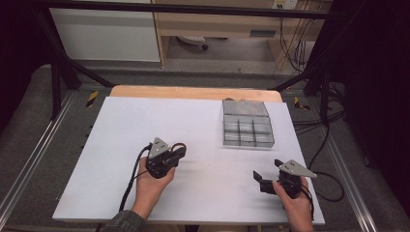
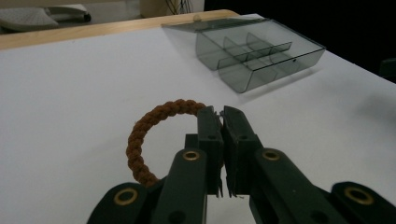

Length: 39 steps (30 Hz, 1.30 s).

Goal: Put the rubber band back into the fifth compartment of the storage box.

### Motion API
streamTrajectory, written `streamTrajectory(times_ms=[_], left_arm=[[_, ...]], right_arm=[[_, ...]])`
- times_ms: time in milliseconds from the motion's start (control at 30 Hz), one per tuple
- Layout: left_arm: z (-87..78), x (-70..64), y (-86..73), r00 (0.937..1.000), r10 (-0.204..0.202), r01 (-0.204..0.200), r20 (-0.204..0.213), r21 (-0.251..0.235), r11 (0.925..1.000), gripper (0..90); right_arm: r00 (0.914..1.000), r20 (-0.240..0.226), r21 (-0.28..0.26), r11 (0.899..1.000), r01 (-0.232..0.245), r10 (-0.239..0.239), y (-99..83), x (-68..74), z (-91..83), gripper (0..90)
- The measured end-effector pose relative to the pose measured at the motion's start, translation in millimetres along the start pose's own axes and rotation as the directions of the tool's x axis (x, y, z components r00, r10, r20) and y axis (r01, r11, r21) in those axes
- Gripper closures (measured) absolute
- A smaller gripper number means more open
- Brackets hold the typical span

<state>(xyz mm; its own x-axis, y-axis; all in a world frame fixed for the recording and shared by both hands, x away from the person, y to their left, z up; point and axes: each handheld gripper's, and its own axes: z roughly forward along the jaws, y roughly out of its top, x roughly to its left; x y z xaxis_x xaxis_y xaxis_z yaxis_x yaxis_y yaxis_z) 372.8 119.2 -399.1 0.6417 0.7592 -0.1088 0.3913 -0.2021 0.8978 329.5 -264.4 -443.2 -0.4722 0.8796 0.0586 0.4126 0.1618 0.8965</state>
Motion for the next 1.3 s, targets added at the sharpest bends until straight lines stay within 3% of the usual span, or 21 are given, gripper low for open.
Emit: streamTrajectory(times_ms=[267, 533, 733, 933, 1300], left_arm=[[23.2, -27.7, 17.6, 0.9966, 0.045, -0.044, 0.069, -0.003, 0.999, 86.1], [37.0, -38.4, 20.2, 0.9918, 0.043, -0.046, 0.12, 0.019, 0.9988, 86.1], [40.6, -44.6, 26.5, 0.9893, 0.059, -0.062, 0.134, 0.018, 0.9979, 86.1], [56.4, -44.5, 29.7, 0.9911, 0.074, -0.08, 0.111, 0.056, 0.9952, 86.1], [77.1, -55.9, 46.9, 0.9888, 0.076, -0.082, 0.129, 0.042, 0.9957, 86.1]], right_arm=[[0.9999, -0.002, 0.001, 1.0, 0.012, -0.012, 1.2, 2.9, 0.8, 4.7], [0.9999, -0.004, 0.0, 1.0, 0.014, -0.014, 1.4, 5.1, 1.4, 4.7], [0.9995, -0.004, 0.008, 0.999, 0.031, -0.031, 1.1, 6.6, 1.5, 4.7], [0.9996, -0.003, -0.003, 1.0, 0.027, -0.027, 1.5, 7.9, -1.1, 5.0], [0.9992, -0.015, 0.006, 0.999, 0.036, -0.036, 2.8, 10.0, 2.2, 5.0]])
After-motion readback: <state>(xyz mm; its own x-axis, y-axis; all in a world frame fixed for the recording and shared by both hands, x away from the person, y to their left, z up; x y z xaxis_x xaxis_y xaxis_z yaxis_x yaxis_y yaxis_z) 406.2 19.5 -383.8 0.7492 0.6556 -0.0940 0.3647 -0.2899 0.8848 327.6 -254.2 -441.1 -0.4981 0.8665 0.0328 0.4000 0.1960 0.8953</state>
